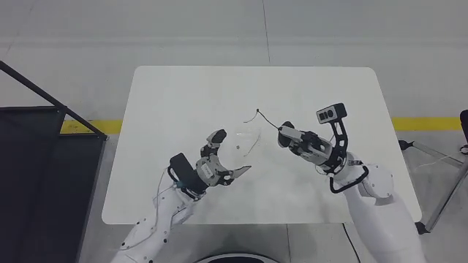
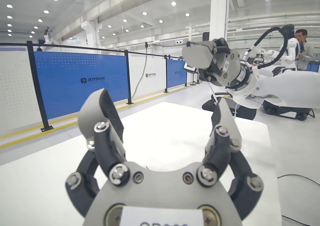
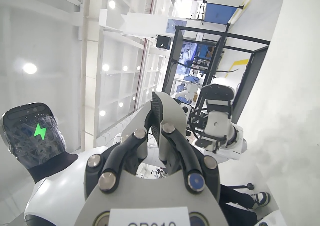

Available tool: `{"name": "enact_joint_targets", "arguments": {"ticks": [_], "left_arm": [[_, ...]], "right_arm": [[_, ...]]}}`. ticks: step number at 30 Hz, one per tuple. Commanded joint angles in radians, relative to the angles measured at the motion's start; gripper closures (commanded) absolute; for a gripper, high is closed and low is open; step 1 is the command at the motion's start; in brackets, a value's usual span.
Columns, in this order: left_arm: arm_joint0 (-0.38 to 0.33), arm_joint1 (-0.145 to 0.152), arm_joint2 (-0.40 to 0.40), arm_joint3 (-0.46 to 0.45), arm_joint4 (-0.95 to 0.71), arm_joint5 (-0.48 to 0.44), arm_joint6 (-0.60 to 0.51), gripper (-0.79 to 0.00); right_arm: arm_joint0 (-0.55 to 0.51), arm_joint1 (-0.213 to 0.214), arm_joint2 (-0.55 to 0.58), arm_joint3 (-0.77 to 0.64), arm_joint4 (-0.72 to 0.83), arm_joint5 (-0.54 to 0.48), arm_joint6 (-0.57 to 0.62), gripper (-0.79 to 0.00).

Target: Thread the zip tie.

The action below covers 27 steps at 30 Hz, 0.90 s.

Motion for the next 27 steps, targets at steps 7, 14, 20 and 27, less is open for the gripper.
{"name": "enact_joint_targets", "arguments": {"ticks": [7,14,20,27], "left_arm": [[0.048,0.012,-0.071,-0.044,-0.066,0.0,0.044,-0.785],[0.073,0.018,-0.123,-0.066,-0.129,0.014,0.039,-0.785],[0.084,0.015,-0.148,-0.09,-0.21,0.048,0.016,-0.785],[0.084,0.015,-0.148,-0.09,-0.214,0.05,0.013,-0.785]], "right_arm": [[-0.003,0.009,0.006,-0.041,-0.187,-0.007,-0.039,0.0],[-0.079,0.019,0.039,-0.116,-0.418,-0.127,-0.147,0.0],[-0.112,0.023,0.049,-0.143,-0.512,-0.134,-0.196,0.0],[-0.112,0.023,0.049,-0.143,-0.512,-0.134,-0.196,0.0]]}}
